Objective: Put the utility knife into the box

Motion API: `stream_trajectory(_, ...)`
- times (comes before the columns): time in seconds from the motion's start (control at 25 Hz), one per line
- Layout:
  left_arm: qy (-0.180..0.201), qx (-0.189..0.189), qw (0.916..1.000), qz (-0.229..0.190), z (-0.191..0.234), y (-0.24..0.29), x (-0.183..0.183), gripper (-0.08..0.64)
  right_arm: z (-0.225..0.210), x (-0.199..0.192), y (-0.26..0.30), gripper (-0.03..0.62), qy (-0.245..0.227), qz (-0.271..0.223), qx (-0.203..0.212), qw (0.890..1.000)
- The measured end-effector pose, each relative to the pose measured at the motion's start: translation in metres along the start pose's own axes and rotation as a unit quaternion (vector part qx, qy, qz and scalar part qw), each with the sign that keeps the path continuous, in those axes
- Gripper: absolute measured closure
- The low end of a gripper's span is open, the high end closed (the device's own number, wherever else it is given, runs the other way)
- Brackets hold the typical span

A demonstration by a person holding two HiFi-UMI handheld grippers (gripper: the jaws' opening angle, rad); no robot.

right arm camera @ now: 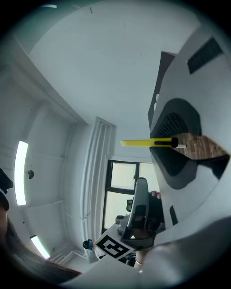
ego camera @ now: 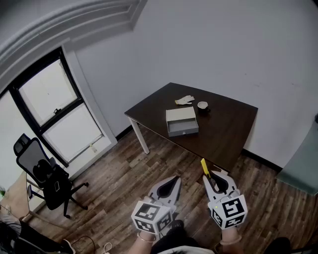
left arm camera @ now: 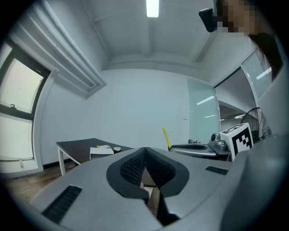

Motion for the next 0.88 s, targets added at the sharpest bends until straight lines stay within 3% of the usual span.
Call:
stream_trajectory(0.32, -0.009, -0.006, 0.9999, 0.001, 0.020, 0.019, -0.001, 0.543, -0.010, -0.003, 0.024, 0.522, 0.044, -0.029, 0.010, 0.999)
stream_trajectory(0.88, -0.028, -0.018, 0.9994, 0.014, 0.083, 0.072, -0.010, 0.543, -0.034, -0.026, 0.098, 0.522, 0.049, 0.003, 0.002, 0.999)
Point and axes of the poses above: the fingertips, and each gripper's own axes: y forward along the fingers, z to its left, x out of its top, the point moved 3 cm from there along -y, backward along the fingers, and after that the axes turned 1 degree about -z, right-handed, at the moved point
